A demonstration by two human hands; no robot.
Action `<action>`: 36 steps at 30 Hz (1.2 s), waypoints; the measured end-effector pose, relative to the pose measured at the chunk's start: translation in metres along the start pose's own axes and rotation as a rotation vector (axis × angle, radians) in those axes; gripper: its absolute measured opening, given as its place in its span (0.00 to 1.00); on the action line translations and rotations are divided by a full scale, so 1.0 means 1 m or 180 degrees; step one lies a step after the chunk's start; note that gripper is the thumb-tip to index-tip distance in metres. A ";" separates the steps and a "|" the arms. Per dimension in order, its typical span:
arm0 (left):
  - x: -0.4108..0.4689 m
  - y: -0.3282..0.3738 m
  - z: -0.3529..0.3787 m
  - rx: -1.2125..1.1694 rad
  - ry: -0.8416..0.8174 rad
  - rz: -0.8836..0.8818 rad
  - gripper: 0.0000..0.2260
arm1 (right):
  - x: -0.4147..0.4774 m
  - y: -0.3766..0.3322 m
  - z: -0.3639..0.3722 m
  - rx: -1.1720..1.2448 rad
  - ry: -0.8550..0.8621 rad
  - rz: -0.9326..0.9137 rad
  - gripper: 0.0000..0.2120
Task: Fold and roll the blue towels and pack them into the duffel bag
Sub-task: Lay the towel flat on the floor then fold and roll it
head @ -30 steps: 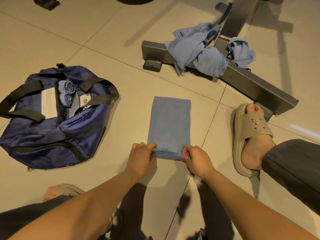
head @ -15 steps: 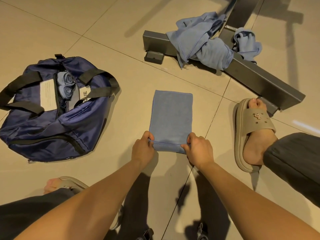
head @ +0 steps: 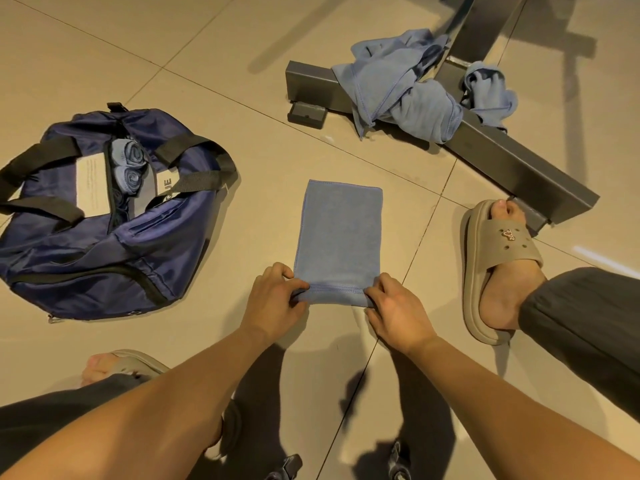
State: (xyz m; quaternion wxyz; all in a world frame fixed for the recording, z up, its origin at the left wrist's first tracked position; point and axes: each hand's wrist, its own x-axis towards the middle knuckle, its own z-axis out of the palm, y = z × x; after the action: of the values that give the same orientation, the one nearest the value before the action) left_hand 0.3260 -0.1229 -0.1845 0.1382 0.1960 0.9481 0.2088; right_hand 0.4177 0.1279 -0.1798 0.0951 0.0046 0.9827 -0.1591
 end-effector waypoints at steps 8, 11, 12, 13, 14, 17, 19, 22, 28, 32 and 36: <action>0.018 -0.003 -0.004 -0.0432 -0.0069 0.0092 0.05 | 0.015 0.005 0.000 0.0219 -0.0003 0.0138 0.09; 0.025 -0.008 -0.005 -0.0559 -0.0308 0.0069 0.05 | 0.019 0.005 -0.004 0.0330 -0.0131 0.0156 0.10; 0.027 -0.009 -0.004 -0.0590 -0.0327 0.0040 0.06 | 0.020 0.004 -0.005 0.0372 -0.0176 0.0190 0.10; 0.027 -0.009 -0.004 -0.0618 -0.0339 -0.0024 0.07 | 0.022 0.003 -0.005 0.0394 -0.0226 0.0226 0.10; 0.027 -0.008 -0.004 -0.0629 -0.0329 -0.0088 0.08 | 0.023 0.002 -0.005 0.0394 -0.0282 0.0265 0.11; 0.022 -0.001 -0.004 -0.0431 -0.0147 -0.0265 0.08 | 0.026 0.000 -0.005 0.0365 -0.0390 0.0371 0.10; 0.017 0.008 -0.006 -0.0114 0.0177 -0.0280 0.06 | 0.030 -0.001 -0.005 0.0345 -0.0434 0.0452 0.08; 0.008 0.023 -0.006 0.0104 0.0529 0.0217 0.02 | 0.035 -0.001 -0.007 0.0367 -0.0559 0.0522 0.08; 0.010 0.019 0.011 0.0638 0.0132 0.0855 0.06 | 0.047 0.003 -0.010 0.0609 -0.0766 0.0705 0.08; 0.019 0.013 0.006 0.0411 0.0014 0.0852 0.06 | 0.048 0.004 -0.012 0.0734 -0.0763 0.0796 0.10; 0.034 0.017 -0.005 0.0261 -0.0272 0.0675 0.07 | 0.038 -0.002 -0.013 0.0194 0.0042 0.0630 0.06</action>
State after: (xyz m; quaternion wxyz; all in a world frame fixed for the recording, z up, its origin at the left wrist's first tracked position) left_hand 0.2993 -0.0959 -0.1782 0.1475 0.3094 0.9230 0.1747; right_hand 0.3782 0.1290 -0.1736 0.1037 0.1055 0.9727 -0.1788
